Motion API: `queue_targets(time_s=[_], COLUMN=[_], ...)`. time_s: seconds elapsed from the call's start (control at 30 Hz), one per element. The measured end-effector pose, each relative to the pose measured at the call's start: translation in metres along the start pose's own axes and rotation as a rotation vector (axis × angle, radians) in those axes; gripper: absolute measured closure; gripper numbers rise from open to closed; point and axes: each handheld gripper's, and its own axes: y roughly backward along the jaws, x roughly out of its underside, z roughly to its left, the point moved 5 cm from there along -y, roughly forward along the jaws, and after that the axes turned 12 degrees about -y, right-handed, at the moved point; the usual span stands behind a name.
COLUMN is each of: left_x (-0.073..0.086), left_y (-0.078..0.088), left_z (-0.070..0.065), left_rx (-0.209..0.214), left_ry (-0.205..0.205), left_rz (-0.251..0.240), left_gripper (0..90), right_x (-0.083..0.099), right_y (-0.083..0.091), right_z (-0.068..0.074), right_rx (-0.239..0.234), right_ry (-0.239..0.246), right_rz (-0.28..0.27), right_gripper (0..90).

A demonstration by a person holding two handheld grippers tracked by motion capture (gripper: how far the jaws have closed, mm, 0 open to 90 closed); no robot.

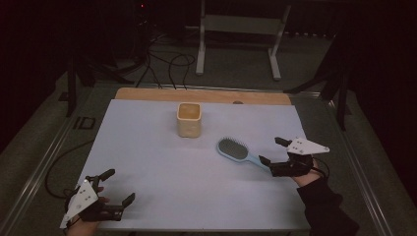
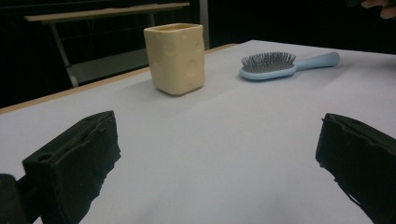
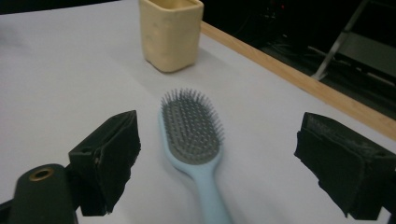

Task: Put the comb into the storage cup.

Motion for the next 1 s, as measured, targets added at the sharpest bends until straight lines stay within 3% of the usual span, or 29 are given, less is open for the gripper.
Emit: queue_targets(time_s=[0.17,0.47,0.83,1.0], left_x=[0.001,0.001,0.001,0.001], left_y=[-0.001,-0.001,-0.001,-0.001], left_z=[0.000,0.001,0.000,0.000], left_rx=[0.003,0.001,0.004,0.006], left_ry=[0.002,0.005,0.006,0.007], left_rz=[0.001,-0.002,-0.001,-0.001], left_gripper=[0.0,0.0,0.0,0.0], right_x=[0.003,0.015,0.034,0.044], right_y=[-0.006,-0.017,-0.031,-0.035], right_z=[-0.012,-0.027,-0.043,-0.051], right_rx=[0.021,0.061,0.142,0.154], right_ry=[-0.020,-0.040,-0.047,-0.015], right_rz=[0.008,0.041,0.110,0.166], right_gripper=[17.7,32.4,66.8,86.0])
